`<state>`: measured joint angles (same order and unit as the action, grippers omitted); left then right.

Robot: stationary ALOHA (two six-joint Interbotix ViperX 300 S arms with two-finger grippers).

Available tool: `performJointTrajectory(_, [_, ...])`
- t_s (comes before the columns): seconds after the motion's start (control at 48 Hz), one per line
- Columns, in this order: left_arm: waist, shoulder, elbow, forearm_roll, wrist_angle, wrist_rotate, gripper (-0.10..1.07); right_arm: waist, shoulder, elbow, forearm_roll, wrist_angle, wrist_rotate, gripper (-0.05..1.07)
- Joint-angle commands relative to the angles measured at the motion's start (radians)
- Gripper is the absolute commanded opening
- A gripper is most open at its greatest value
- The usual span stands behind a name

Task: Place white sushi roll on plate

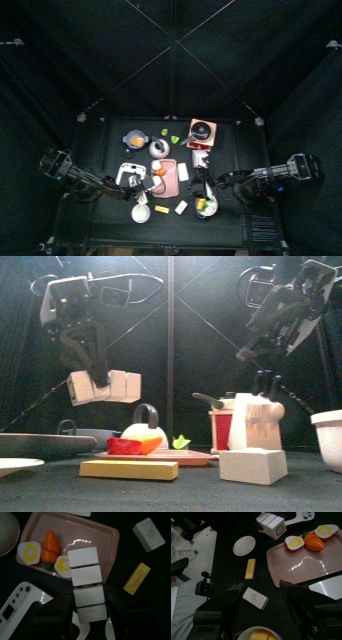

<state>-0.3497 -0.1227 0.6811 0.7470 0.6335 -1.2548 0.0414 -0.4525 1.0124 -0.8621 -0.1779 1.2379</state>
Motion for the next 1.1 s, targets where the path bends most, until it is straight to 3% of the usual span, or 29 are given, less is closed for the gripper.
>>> performJointTrajectory(0.0, [0.023, 0.018, -0.044, 0.023, -0.092, 0.037, 0.7, 0.002, -0.048, 0.009, 0.008, -0.006, -0.002, 0.91])
performJointTrajectory(0.25, [0.107, 0.08, -0.084, 0.064, -0.173, 0.156, 0.7, 0.0, -0.114, 0.051, 0.023, -0.006, -0.002, 0.91])
performJointTrajectory(0.375, [0.123, 0.107, -0.089, 0.106, -0.222, 0.247, 0.7, 0.003, -0.126, 0.063, 0.023, -0.008, -0.002, 0.91])
performJointTrajectory(0.625, [0.138, 0.135, -0.097, 0.072, -0.247, 0.359, 0.7, 0.005, -0.129, 0.06, 0.025, -0.008, -0.002, 0.91])
performJointTrajectory(0.833, [0.143, 0.181, -0.106, 0.069, -0.255, 0.414, 0.7, 0.005, -0.129, 0.063, 0.023, -0.008, -0.002, 0.91])
performJointTrajectory(1.083, [0.178, 0.213, -0.121, 0.069, -0.258, 0.419, 0.71, 0.005, -0.127, 0.063, 0.025, -0.008, -0.002, 0.91])
